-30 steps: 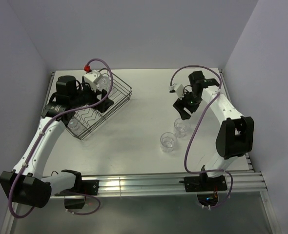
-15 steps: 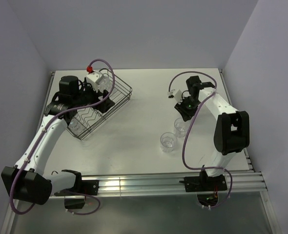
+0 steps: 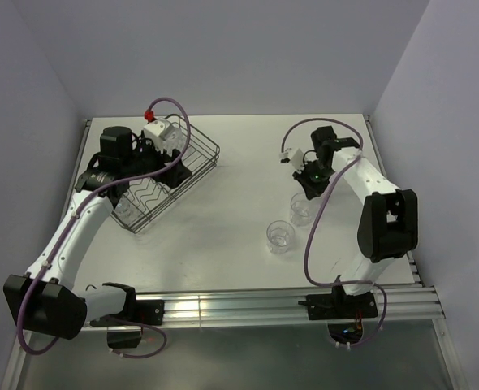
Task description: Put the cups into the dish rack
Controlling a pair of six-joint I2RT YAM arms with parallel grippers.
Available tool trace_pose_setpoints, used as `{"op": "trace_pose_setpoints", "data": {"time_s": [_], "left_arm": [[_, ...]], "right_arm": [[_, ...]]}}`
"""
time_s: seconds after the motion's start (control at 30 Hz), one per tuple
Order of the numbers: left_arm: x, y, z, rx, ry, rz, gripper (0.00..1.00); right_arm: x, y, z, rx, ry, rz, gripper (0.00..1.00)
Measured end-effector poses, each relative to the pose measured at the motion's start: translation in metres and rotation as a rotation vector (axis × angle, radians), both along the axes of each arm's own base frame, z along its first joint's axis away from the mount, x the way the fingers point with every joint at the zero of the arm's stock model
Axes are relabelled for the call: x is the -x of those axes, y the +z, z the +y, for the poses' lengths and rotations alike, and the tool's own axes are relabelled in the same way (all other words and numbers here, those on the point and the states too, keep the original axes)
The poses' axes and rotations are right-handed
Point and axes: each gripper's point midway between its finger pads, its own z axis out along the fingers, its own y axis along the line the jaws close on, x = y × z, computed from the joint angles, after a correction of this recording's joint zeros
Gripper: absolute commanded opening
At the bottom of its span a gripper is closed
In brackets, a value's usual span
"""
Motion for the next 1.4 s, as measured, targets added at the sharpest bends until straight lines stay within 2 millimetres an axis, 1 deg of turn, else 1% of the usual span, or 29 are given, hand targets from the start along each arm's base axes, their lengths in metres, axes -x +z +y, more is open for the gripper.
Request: {"op": "trace_pose_setpoints", "data": {"time_s": [0.07,0.1,0.13,0.2,0.27,0.3,0.4,0.47,0.53,0.63,0.7,0.83,0.93,0.97,1.1,1.17,1.23,1.33,1.4], "left_arm": [[0.000,0.000,-0.001,0.010,0.006,0.012,0.94],[0.001,0.000,-0.001,0.015,0.009,0.016,0.94],[0.001,0.000,-0.002,0.024,0.013,0.027,0.96],[0.002,0.004,-0.004,0.046,0.016,0.043,0.98],[0.003,0.011,-0.007,0.074,0.013,0.050,0.99],[0.003,0.015,-0.008,0.086,0.012,0.052,0.99],[0.004,0.026,-0.011,0.119,0.012,0.051,0.99],[0.006,0.031,-0.013,0.136,0.009,0.052,0.99],[0.009,0.037,-0.015,0.156,0.002,0.054,0.99],[0.021,0.051,-0.021,0.208,-0.030,0.057,0.99],[0.031,0.066,-0.025,0.254,-0.058,0.044,0.99],[0.056,0.101,-0.035,0.359,-0.139,0.012,0.99],[0.073,0.118,-0.043,0.439,-0.209,0.026,0.99],[0.078,0.120,-0.046,0.466,-0.229,0.040,0.99],[0.093,0.118,-0.053,0.556,-0.280,0.128,0.99],[0.097,0.121,-0.056,0.595,-0.294,0.171,0.99],[0.101,0.127,-0.058,0.637,-0.312,0.207,0.99],[0.107,0.137,-0.061,0.696,-0.339,0.248,0.99],[0.109,0.138,-0.062,0.728,-0.349,0.281,0.99]], "right_arm": [[-0.006,0.015,0.000,-0.011,-0.019,-0.063,0.00],[-0.012,0.026,0.000,-0.021,-0.029,-0.113,0.00],[-0.021,0.043,0.001,-0.036,-0.046,-0.195,0.00],[-0.037,0.083,0.002,-0.074,-0.073,-0.367,0.00],[-0.050,0.139,0.004,-0.132,-0.097,-0.584,0.00],[-0.053,0.168,0.006,-0.164,-0.106,-0.688,0.00],[-0.051,0.240,0.013,-0.254,-0.114,-0.929,0.00],[-0.047,0.269,0.022,-0.315,-0.112,-1.023,0.00],[-0.042,0.288,0.032,-0.379,-0.108,-1.093,0.00],[-0.034,0.297,0.048,-0.477,-0.104,-1.162,0.00],[-0.025,0.298,0.060,-0.533,-0.083,-1.200,0.00],[0.007,0.304,0.092,-0.639,0.053,-1.329,0.00],[0.039,0.311,0.117,-0.697,0.212,-1.455,0.00],[0.051,0.314,0.126,-0.717,0.275,-1.502,0.00],[0.082,0.321,0.146,-0.747,0.436,-1.651,0.00],[0.092,0.322,0.154,-0.752,0.493,-1.699,0.00],[0.098,0.323,0.159,-0.752,0.529,-1.735,0.00],[0.107,0.327,0.164,-0.762,0.561,-1.784,0.00],[0.112,0.332,0.168,-0.777,0.574,-1.813,0.00]]}}
